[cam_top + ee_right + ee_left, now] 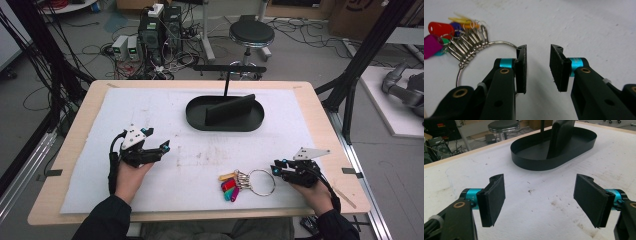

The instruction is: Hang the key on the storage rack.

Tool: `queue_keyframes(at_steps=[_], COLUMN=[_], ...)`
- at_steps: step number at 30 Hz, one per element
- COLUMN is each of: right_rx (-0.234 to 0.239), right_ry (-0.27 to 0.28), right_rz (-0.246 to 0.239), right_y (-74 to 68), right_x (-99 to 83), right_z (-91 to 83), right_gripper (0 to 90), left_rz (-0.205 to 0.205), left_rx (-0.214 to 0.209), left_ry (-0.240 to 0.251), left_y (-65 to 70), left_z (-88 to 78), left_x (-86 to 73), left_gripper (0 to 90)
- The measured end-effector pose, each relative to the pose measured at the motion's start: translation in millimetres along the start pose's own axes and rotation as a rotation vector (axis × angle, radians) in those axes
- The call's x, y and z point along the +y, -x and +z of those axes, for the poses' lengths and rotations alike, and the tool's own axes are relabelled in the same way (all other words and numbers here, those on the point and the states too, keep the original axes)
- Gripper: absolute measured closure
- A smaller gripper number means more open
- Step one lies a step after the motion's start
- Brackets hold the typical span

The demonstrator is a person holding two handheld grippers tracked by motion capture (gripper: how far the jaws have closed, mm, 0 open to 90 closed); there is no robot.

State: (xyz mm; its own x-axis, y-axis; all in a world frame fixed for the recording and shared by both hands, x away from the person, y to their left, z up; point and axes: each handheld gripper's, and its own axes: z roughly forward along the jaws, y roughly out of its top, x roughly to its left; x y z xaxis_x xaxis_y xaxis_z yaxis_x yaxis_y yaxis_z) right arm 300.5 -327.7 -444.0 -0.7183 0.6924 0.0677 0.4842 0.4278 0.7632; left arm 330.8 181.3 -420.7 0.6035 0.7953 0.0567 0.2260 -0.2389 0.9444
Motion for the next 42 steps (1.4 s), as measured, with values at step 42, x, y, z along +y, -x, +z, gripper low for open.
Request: queue_keyframes(at_steps=[42], right_rx=[0.095], right_ry=[0.221], right_rz=[0.063], right_y=[-15.8], right_x=[28.2], right_z=[-0.1], right_gripper=[87.3], left_rz=[0.003], left_rx=[0.041], left_ry=[-0.011], left_y=[-0.5], left_z=[-15.4], left_x=[-8.2], left_gripper=[26.4])
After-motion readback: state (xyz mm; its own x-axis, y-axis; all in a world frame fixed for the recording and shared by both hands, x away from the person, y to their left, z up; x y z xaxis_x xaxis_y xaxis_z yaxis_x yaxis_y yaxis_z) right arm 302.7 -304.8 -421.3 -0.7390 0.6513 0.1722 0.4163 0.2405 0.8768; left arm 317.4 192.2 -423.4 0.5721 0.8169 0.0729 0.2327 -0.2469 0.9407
